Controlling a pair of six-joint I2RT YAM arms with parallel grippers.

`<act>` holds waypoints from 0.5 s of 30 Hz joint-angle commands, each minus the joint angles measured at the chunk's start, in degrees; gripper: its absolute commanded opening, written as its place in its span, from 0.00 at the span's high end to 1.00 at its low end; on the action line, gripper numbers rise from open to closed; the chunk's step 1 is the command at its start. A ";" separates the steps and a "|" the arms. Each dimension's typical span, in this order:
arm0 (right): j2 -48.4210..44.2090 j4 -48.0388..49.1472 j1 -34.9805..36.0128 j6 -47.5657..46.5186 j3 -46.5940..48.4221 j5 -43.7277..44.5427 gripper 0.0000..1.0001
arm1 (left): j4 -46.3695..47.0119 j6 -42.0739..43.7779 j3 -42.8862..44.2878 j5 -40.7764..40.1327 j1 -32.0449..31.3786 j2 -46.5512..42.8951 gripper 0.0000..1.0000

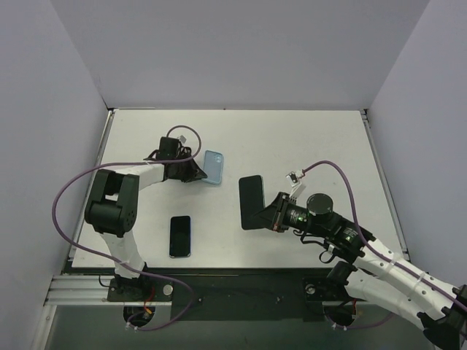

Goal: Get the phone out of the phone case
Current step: Place the phone case at the center of the board.

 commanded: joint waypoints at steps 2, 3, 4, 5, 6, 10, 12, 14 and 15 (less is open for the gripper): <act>0.62 9.42 -0.33 1.97 -1.20 -0.09 1.00 | -0.38 1.13 3.74 0.08 1.04 1.45 1.00; 0.80 9.69 -0.33 2.41 -1.29 -0.09 1.00 | -1.00 1.22 4.01 -0.09 1.04 1.80 1.00; 1.06 10.39 -0.25 2.68 -1.64 -0.09 1.00 | -1.18 1.48 4.53 -0.09 1.04 2.32 1.00; 1.24 11.01 -0.24 3.11 -1.73 -0.18 1.00 | -2.22 1.66 4.71 -0.44 1.12 2.68 0.93; 1.68 11.97 -0.16 3.29 -2.34 -0.18 1.00 | -2.67 2.01 5.23 -0.88 1.12 2.94 0.89; 3.69 13.90 -0.16 4.17 -3.22 -0.09 1.00 | -4.43 2.01 4.98 -4.04 1.12 1.28 0.67; 4.75 16.09 -0.07 4.96 -4.36 -0.18 1.00 | -6.00 2.19 5.41 -6.23 1.04 0.05 0.56; 5.89 17.25 0.02 5.49 -4.89 0.08 1.00 | -7.41 2.28 5.24 -7.73 1.12 -1.62 0.46; 6.33 17.77 0.11 5.75 -4.98 0.26 1.00 | -7.77 2.19 5.33 -8.26 1.04 -2.67 0.42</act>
